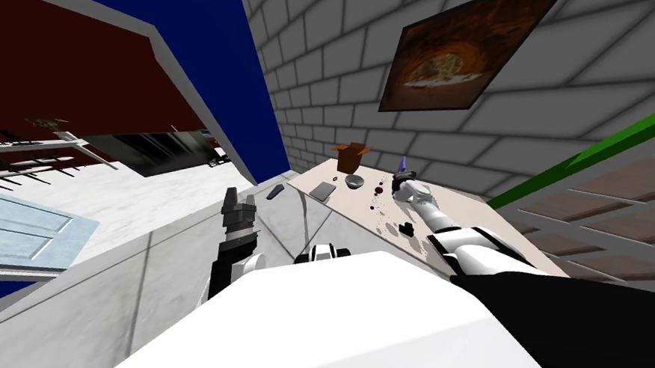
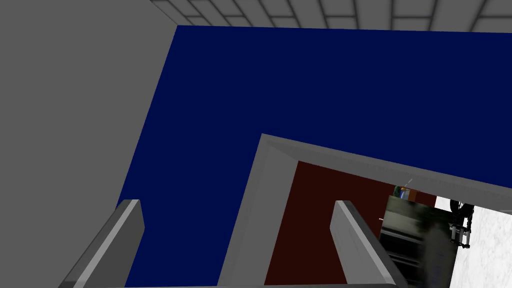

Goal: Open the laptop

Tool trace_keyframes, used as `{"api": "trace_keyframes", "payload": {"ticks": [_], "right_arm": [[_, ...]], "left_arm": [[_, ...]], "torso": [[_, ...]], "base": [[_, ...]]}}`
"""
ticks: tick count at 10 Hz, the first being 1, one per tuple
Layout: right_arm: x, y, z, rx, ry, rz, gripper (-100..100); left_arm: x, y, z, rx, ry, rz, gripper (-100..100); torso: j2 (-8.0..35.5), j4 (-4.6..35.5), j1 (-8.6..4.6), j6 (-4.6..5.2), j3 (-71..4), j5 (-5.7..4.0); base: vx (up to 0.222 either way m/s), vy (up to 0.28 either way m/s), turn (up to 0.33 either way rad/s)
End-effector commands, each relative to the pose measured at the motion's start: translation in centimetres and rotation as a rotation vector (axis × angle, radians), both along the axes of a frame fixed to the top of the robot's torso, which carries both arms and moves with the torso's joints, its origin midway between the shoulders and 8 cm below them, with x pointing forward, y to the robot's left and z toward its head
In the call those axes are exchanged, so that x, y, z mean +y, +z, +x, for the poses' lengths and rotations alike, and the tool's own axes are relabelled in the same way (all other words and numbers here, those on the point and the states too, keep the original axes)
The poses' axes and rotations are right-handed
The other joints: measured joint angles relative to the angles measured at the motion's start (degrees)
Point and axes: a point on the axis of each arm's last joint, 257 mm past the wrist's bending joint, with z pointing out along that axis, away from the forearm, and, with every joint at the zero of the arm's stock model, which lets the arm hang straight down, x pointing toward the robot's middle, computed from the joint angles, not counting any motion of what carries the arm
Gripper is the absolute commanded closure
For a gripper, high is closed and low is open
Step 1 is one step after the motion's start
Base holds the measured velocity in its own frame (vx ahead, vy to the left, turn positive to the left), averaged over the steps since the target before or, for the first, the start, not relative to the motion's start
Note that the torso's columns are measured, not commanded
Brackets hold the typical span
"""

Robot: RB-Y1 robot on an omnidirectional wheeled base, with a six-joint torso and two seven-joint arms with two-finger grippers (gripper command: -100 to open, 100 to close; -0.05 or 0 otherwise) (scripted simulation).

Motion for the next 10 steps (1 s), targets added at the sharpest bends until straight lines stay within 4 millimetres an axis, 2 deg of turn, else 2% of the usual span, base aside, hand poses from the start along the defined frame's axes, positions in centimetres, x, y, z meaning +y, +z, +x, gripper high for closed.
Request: {"api": "trace_keyframes", "payload": {"ticks": [1,7,8,10], "right_arm": [[0.8,0.0,0.5,-0.065,0.029,0.068,100],[3.3,0.0,1.6,-0.227,0.104,0.248,100],[3.1,0.0,1.6,-0.209,0.097,0.228,100],[4.3,-1.3,1.7,-0.257,0.139,0.306,100]], "left_arm": [[0.0,0.0,0.0,0.000,0.000,0.000,0],[0.0,0.0,0.0,0.000,0.000,0.000,0],[0.0,0.0,0.0,0.000,0.000,0.000,0],[0.0,0.0,0.0,0.000,0.000,0.000,0]], "torso": [[-0.1,0.0,0.11,0.04,-0.1,0.02],[-0.4,-0.2,0.15,-0.05,-0.2,-0.02],[-0.4,-0.2,0.13,-0.06,-0.2,-0.01],[-0.5,-0.2,0.30,-0.09,-0.3,0.02]], "base": [[0.002,-0.073,-0.107],[0.000,-0.074,-0.106],[-0.004,-0.031,-0.032],[0.045,-0.013,-0.167]]}}
